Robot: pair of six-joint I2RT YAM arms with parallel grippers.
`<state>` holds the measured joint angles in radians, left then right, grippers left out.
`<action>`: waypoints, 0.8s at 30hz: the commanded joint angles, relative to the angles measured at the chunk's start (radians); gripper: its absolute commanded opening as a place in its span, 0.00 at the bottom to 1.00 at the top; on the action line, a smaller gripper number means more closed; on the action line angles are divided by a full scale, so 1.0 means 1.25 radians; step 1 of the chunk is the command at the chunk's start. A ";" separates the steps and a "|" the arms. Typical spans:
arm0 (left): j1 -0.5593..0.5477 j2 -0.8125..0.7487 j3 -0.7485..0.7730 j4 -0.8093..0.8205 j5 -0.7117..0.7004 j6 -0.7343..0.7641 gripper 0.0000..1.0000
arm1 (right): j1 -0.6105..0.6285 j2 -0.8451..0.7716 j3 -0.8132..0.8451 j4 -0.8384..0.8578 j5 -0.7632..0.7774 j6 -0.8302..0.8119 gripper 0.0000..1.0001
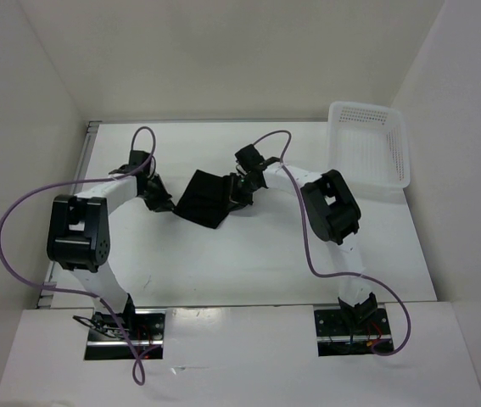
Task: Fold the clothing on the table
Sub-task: Fold the skirt
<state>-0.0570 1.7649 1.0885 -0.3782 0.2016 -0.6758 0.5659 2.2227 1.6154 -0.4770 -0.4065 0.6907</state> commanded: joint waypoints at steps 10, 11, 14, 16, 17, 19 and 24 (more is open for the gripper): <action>0.044 -0.122 0.074 0.021 0.092 0.087 0.44 | -0.005 -0.051 -0.038 -0.053 0.107 -0.043 0.13; 0.044 -0.122 0.074 0.036 0.140 0.087 0.44 | -0.005 -0.051 -0.045 -0.053 0.107 -0.043 0.13; -0.007 -0.119 0.100 0.047 0.268 0.096 0.32 | -0.005 -0.051 -0.045 -0.053 0.107 -0.043 0.13; -0.015 -0.093 0.100 0.075 0.344 0.085 0.14 | -0.005 -0.051 -0.045 -0.053 0.107 -0.043 0.13; -0.024 -0.084 0.091 0.088 0.355 0.077 0.08 | -0.005 -0.051 -0.045 -0.053 0.107 -0.043 0.13; -0.032 -0.051 0.080 0.138 0.390 0.069 0.02 | -0.005 -0.051 -0.038 -0.053 0.107 -0.043 0.13; -0.077 0.041 0.080 0.202 0.440 0.019 0.00 | -0.005 -0.059 -0.038 -0.053 0.099 -0.043 0.13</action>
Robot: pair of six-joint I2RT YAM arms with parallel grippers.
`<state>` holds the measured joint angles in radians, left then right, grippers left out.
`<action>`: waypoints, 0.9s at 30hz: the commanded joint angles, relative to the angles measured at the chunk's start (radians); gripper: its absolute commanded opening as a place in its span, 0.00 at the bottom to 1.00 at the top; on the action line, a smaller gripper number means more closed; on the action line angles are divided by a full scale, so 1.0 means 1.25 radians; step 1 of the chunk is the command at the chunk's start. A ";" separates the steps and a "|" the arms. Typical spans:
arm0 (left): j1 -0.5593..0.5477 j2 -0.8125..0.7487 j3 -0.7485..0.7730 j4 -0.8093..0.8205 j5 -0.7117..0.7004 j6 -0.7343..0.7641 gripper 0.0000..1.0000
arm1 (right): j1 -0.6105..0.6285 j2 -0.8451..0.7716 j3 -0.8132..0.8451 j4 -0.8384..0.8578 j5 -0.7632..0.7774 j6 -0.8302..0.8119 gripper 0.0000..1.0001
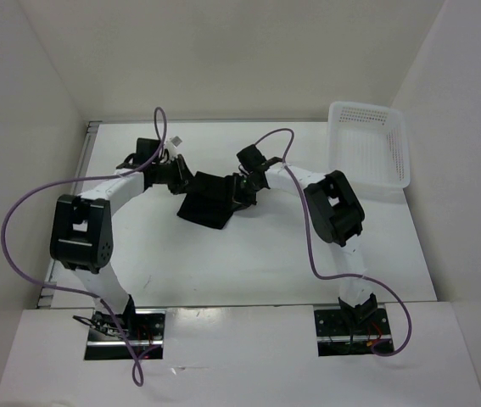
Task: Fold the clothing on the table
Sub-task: Fold the skirt
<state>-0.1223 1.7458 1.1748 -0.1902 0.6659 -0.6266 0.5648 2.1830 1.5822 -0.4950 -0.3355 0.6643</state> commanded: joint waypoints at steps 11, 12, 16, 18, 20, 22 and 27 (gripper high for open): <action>-0.064 0.174 0.048 0.043 -0.043 -0.013 0.00 | 0.003 -0.034 -0.004 -0.046 0.043 -0.022 0.13; -0.064 0.174 0.048 0.043 -0.065 -0.013 0.00 | 0.003 -0.034 -0.004 -0.046 0.043 -0.015 0.13; -0.064 0.167 0.039 0.100 -0.173 -0.053 0.00 | 0.011 -0.042 -0.004 -0.046 0.043 -0.015 0.13; -0.054 0.151 0.030 0.129 -0.216 -0.085 0.00 | 0.018 -0.042 -0.004 -0.046 0.043 -0.015 0.13; -0.034 0.141 0.022 0.173 -0.240 -0.101 0.00 | 0.018 -0.042 -0.011 -0.046 0.043 -0.015 0.13; -0.026 0.120 0.022 0.212 -0.290 -0.117 0.00 | 0.025 -0.049 -0.019 -0.046 0.043 -0.015 0.13; 0.023 0.148 0.085 0.269 -0.325 -0.144 0.00 | 0.026 -0.056 -0.035 -0.038 0.035 -0.015 0.13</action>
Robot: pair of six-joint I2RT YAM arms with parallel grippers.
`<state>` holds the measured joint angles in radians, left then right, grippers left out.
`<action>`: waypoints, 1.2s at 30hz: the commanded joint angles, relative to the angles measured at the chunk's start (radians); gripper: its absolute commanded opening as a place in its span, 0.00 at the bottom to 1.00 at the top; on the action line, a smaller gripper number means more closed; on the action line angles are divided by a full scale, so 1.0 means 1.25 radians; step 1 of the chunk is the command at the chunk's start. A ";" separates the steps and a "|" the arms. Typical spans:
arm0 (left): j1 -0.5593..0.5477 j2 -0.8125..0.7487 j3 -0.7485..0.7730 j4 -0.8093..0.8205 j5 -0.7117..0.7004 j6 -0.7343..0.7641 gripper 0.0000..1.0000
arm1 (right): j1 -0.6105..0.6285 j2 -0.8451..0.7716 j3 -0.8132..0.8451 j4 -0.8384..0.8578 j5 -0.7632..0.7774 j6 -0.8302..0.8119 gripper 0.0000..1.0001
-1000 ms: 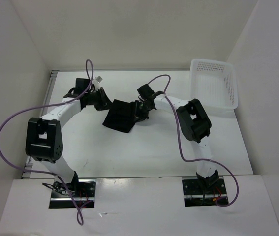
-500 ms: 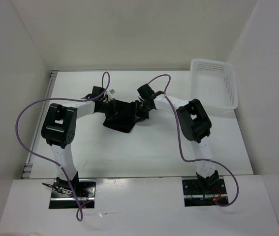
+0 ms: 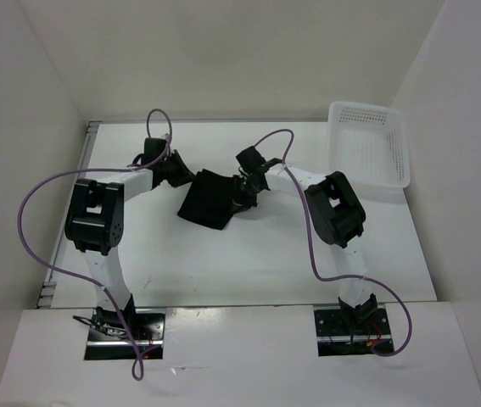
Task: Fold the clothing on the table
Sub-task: Fold the skirt
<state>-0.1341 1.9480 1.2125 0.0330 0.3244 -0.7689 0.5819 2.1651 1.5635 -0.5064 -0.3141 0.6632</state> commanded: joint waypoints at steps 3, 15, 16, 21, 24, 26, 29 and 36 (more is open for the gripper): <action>0.089 0.016 0.116 0.078 -0.032 -0.049 0.00 | 0.012 -0.051 -0.027 -0.029 0.018 -0.014 0.13; 0.128 -0.180 0.029 -0.040 0.158 -0.039 0.00 | 0.036 -0.119 0.036 -0.092 0.037 -0.057 0.31; 0.121 -0.189 0.002 -0.040 0.176 -0.039 0.00 | 0.036 -0.127 0.044 -0.099 0.021 -0.057 0.31; 0.113 -0.223 -0.070 -0.030 0.232 -0.057 0.01 | 0.051 -0.143 0.034 -0.099 -0.015 -0.057 0.29; 0.099 -0.207 -0.093 -0.014 0.240 -0.073 0.01 | 0.060 -0.143 0.013 -0.092 -0.039 -0.049 0.19; 0.090 -0.185 -0.105 -0.007 0.240 -0.073 0.01 | 0.067 -0.122 0.013 -0.075 -0.051 -0.049 0.13; 0.074 -0.146 -0.137 0.032 0.240 -0.094 0.01 | 0.067 -0.104 0.006 -0.042 -0.086 -0.040 0.11; 0.059 -0.085 -0.148 0.048 0.250 -0.104 0.00 | 0.076 -0.056 0.034 -0.023 -0.112 -0.015 0.09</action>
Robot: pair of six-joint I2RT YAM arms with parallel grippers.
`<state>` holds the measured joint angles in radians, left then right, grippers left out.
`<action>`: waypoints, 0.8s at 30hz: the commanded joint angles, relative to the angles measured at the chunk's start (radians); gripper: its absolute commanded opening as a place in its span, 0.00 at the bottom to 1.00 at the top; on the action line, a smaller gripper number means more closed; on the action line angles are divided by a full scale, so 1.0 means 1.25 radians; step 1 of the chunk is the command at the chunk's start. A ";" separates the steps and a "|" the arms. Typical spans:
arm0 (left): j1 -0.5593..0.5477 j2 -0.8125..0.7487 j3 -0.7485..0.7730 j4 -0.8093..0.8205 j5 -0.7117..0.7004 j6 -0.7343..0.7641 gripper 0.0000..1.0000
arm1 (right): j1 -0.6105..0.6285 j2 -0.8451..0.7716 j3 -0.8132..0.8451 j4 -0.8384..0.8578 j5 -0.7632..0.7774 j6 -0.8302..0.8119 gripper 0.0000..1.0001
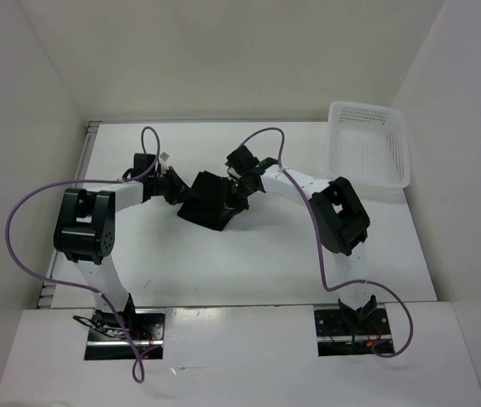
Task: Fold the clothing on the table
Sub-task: Fold the skirt
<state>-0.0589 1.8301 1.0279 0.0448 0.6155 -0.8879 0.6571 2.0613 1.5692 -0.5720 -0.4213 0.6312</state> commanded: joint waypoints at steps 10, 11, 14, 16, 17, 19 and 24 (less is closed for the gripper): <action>-0.001 0.042 0.008 0.005 -0.024 0.021 0.00 | 0.016 0.084 -0.007 0.037 -0.009 0.018 0.08; -0.001 0.042 0.008 -0.003 -0.032 0.021 0.00 | 0.023 0.091 -0.017 0.037 -0.002 0.018 0.08; -0.001 0.034 0.017 -0.010 -0.041 0.028 0.00 | 0.023 0.091 -0.037 0.045 0.019 0.025 0.08; 0.009 0.034 0.017 -0.010 -0.041 0.028 0.00 | 0.023 0.091 -0.037 0.038 0.041 0.025 0.08; 0.009 0.034 0.017 -0.010 -0.041 0.028 0.00 | 0.023 0.091 -0.037 0.038 0.050 0.016 0.08; 0.019 0.025 0.024 -0.010 -0.041 0.035 0.00 | 0.023 0.091 -0.021 0.021 0.050 0.008 0.08; 0.026 -0.036 0.083 -0.046 0.001 0.044 0.00 | 0.023 -0.014 0.086 -0.064 0.092 -0.051 0.08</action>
<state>-0.0353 1.8664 1.0561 -0.0063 0.5777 -0.8650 0.6769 2.1574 1.5703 -0.5846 -0.3775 0.6300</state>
